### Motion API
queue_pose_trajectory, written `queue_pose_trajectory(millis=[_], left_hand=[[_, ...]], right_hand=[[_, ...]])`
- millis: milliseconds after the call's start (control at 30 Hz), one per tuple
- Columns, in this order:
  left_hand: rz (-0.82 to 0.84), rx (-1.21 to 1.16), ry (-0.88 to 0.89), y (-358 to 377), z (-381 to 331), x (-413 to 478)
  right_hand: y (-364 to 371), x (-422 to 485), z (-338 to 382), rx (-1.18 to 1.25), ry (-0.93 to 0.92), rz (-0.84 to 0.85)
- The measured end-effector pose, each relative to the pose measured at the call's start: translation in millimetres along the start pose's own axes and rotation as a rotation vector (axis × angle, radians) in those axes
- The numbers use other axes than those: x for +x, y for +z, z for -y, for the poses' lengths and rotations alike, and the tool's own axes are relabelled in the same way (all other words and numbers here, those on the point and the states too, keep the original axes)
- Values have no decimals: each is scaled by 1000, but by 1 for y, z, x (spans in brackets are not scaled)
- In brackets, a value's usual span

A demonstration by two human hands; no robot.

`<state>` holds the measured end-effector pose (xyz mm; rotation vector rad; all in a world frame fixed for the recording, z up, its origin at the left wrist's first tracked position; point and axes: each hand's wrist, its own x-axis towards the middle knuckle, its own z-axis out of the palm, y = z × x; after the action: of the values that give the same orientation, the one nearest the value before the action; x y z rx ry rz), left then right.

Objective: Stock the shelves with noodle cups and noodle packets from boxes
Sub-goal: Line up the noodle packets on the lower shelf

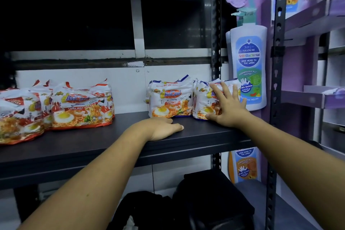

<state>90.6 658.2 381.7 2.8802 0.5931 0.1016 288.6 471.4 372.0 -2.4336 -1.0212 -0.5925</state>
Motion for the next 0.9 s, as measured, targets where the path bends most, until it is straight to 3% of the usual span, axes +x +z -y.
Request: queue_pose_trajectory(millis=[200, 300, 433, 600, 700, 900], left_hand=[[-37, -15, 6, 1, 0, -3], [-57, -16, 19, 1, 0, -6], [-79, 2, 40, 1, -1, -8], [-123, -33, 115, -2, -2, -16], [-130, -52, 113, -2, -2, -17], [-145, -53, 134, 0, 3, -19]], right_hand=[[-10, -21, 11, 43, -250, -282], [-9, -39, 30, 92, -452, -317], [0, -63, 63, 184, -432, -22], [-2, -59, 68, -42, -306, 247], [-3, -57, 69, -71, -309, 319], [-4, -62, 69, -117, -323, 307]])
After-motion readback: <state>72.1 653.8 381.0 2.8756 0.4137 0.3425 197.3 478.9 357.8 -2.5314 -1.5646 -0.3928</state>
